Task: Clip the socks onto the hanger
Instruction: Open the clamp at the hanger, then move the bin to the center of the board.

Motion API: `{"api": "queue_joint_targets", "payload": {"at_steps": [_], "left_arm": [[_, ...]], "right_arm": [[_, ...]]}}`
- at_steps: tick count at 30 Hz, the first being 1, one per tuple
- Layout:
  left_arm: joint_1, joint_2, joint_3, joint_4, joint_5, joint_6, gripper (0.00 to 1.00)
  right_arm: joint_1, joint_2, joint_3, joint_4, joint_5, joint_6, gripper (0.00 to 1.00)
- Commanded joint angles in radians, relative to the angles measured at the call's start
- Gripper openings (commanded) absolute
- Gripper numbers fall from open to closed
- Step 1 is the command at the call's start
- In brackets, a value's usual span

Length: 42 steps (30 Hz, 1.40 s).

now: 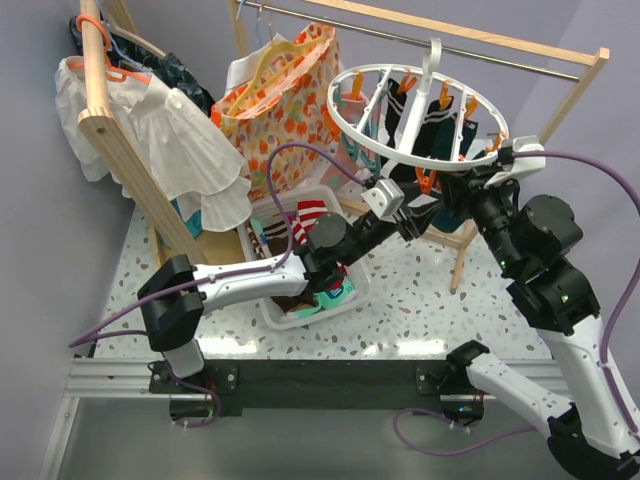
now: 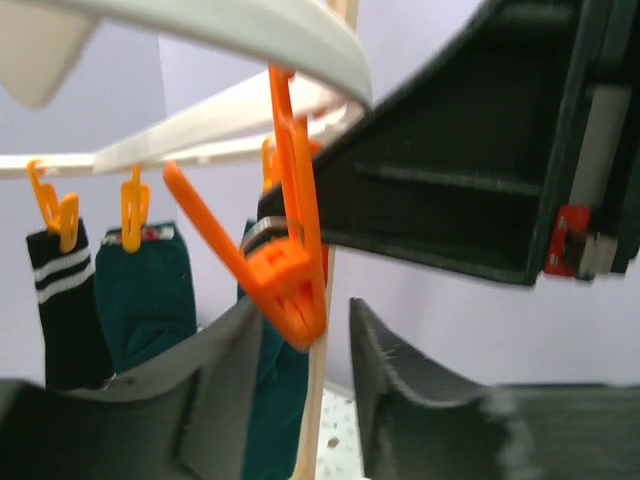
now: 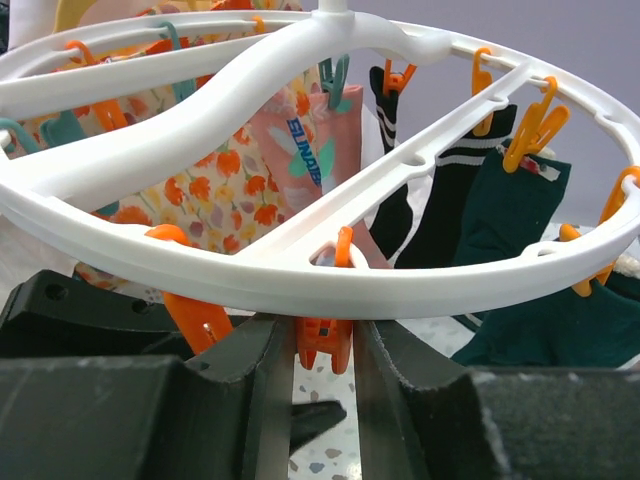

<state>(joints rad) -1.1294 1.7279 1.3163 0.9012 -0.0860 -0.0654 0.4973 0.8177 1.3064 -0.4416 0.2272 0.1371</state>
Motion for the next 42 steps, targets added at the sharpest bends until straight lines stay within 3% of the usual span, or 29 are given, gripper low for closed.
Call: {"api": "queue_joint_targets", "payload": {"at_steps": [1, 8, 11, 16, 18, 21, 30, 36, 42], "left_arm": [[-0.007, -0.089, -0.073, -0.015, -0.044, 0.010, 0.52], [-0.007, -0.237, -0.271, -0.188, -0.138, -0.078, 0.73], [-0.004, -0.307, -0.336, -0.364, -0.230, -0.163, 0.80], [0.032, -0.381, -0.339, -0.838, -0.374, -0.357, 0.81], [0.072, -0.390, -0.327, -1.064, -0.367, -0.430, 0.81], [0.157, -0.404, -0.321, -1.230, -0.316, -0.502, 0.81], [0.330, -0.338, -0.338, -1.335, -0.207, -0.502, 0.77], [0.336, -0.297, -0.440, -1.361, -0.055, -0.589, 0.69], [0.310, -0.413, -0.569, -1.395, 0.041, -0.668, 0.62]], "right_arm": [[-0.002, -0.009, -0.002, 0.043, 0.024, -0.008, 0.08], [-0.002, -0.025, -0.009, 0.027, 0.027, -0.014, 0.08], [0.000, -0.029, -0.010, 0.018, 0.024, -0.017, 0.08], [0.000, -0.035, -0.015, -0.005, 0.017, -0.022, 0.08], [0.000, -0.037, -0.022, -0.014, 0.015, -0.022, 0.08], [-0.002, -0.041, -0.036, -0.019, 0.015, -0.024, 0.08], [0.000, -0.038, -0.053, -0.014, 0.015, -0.025, 0.09], [-0.002, -0.043, -0.058, -0.016, 0.021, -0.030, 0.09], [0.000, -0.038, -0.064, -0.016, 0.023, -0.039, 0.09]]}}
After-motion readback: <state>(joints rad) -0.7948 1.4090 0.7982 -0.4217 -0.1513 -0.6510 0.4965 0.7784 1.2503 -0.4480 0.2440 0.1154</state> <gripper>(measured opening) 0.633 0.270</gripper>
